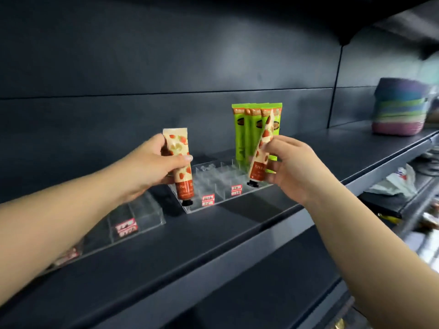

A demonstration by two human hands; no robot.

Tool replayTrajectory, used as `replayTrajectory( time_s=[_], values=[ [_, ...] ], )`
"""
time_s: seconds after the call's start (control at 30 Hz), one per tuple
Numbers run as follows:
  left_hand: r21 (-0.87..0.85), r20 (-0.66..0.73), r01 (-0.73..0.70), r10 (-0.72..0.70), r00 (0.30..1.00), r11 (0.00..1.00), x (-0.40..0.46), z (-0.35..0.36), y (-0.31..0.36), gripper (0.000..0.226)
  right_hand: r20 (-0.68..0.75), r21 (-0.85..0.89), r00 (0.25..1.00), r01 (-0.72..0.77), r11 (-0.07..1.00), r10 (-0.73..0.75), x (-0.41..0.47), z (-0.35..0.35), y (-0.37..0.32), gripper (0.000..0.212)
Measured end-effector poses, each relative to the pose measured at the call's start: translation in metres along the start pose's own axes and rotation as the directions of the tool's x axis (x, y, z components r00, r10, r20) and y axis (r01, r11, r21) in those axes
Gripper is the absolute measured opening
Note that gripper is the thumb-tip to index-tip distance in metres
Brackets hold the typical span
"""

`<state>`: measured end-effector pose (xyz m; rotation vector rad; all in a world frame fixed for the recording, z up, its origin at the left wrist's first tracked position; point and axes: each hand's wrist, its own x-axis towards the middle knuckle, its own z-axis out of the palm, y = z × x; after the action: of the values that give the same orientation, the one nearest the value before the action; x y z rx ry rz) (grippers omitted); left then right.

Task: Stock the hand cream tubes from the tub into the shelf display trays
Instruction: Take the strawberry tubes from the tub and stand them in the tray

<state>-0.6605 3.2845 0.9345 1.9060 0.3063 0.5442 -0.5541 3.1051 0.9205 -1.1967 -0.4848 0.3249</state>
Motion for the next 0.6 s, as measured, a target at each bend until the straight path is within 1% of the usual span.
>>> replayTrajectory(
  time_s=[0.07,0.17,0.23,0.3,0.37,0.43,0.53,0.6],
  values=[
    [0.059,0.041,0.034,-0.036,0.998,0.998,0.010,-0.008,-0.015,0.012,-0.059,-0.001,0.998,-0.007,1.000,0.007,0.009,0.012,0.003,0.012],
    [0.216,0.138,0.007,-0.038,0.990,0.976,0.017,-0.020,-0.033,0.015,-0.134,-0.041,0.991,0.011,0.999,-0.017,0.021,0.024,0.006,0.009],
    [0.247,0.198,-0.008,-0.042,0.979,0.969,0.018,-0.021,-0.038,0.020,-0.181,-0.168,0.980,0.047,0.985,-0.077,0.028,0.029,0.006,0.010],
    [0.245,0.245,-0.020,-0.042,0.968,0.969,0.019,-0.022,-0.037,0.022,-0.220,-0.377,0.955,0.104,0.920,-0.198,0.036,0.035,0.004,0.015],
    [0.228,0.280,-0.028,-0.038,0.959,0.973,0.020,-0.021,-0.033,0.022,-0.209,-0.541,0.932,0.143,0.829,-0.297,0.046,0.040,0.002,0.014],
    [0.208,0.304,-0.028,-0.038,0.952,0.978,0.021,-0.020,-0.031,0.018,-0.166,-0.631,0.930,0.155,0.760,-0.327,0.059,0.046,0.002,0.009],
    [0.120,0.327,-0.002,-0.037,0.944,0.993,0.019,-0.020,-0.029,0.014,-0.098,-0.743,0.925,0.177,0.646,-0.366,0.081,0.055,0.009,0.028],
    [0.049,0.338,0.052,-0.066,0.939,0.997,0.019,-0.020,-0.031,0.016,-0.058,-0.790,0.934,0.172,0.589,-0.351,0.094,0.060,0.013,0.035]
  ],
)
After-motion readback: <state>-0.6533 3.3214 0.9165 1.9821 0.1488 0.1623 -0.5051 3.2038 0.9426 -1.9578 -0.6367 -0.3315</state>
